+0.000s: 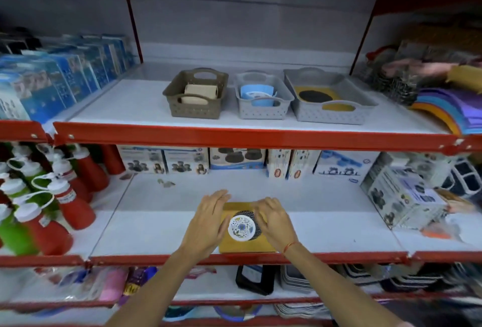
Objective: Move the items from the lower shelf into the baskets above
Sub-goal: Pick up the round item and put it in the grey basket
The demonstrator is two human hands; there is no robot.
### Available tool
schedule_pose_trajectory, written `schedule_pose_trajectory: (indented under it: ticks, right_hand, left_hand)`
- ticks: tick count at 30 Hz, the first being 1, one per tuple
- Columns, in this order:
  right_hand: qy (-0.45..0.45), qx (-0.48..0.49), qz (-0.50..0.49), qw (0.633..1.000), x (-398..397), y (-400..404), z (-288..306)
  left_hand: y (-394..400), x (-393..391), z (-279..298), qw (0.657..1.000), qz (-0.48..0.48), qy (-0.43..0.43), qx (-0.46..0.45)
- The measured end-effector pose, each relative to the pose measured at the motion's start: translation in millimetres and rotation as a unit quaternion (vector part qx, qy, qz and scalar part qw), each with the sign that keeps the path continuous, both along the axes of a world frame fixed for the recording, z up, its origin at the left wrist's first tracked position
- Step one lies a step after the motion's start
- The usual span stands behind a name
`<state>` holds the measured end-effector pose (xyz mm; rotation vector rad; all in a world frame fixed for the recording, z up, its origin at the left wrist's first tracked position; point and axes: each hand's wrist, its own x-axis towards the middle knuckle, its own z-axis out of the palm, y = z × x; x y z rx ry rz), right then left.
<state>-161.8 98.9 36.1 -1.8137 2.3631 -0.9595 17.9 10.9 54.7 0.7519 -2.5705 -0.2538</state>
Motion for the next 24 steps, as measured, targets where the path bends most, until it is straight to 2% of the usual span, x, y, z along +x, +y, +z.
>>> schedule_pose_trajectory:
  ticks: [3,5,9,12,15,17,19,24]
  right_hand:
    - [-0.004,0.156,0.002,0.988,-12,-6,-33]
    - [-0.02,0.213,0.011,0.977,-17,-10,-47]
    - [-0.053,0.242,0.04,0.968,-22,-25,-64]
    - [-0.047,0.243,0.059,0.967,-24,-34,-75]
    - [-0.055,0.227,0.066,0.97,-25,-37,-80]
    - [-0.059,0.212,0.064,0.973,-27,-37,-80]
    - [-0.056,0.201,0.058,0.976,-27,-36,-77]
    - [-0.087,0.156,0.0,0.984,-25,-27,-51]
  left_hand:
    - [-12,-3,-32,0.993,-0.006,-0.115,0.034]
    - [-19,-5,-51,0.982,-0.007,-0.178,0.064]
    - [-34,-14,-83,0.961,-0.011,-0.261,0.094]
    - [-40,-19,-87,0.946,0.0,-0.319,0.06]
    - [-39,-20,-100,0.952,-0.016,-0.29,0.097]
    - [-39,-20,-98,0.943,-0.018,-0.305,0.135]
    - [-39,-23,-98,0.942,-0.026,-0.313,0.119]
    - [-38,-26,-81,0.956,-0.008,-0.272,0.109]
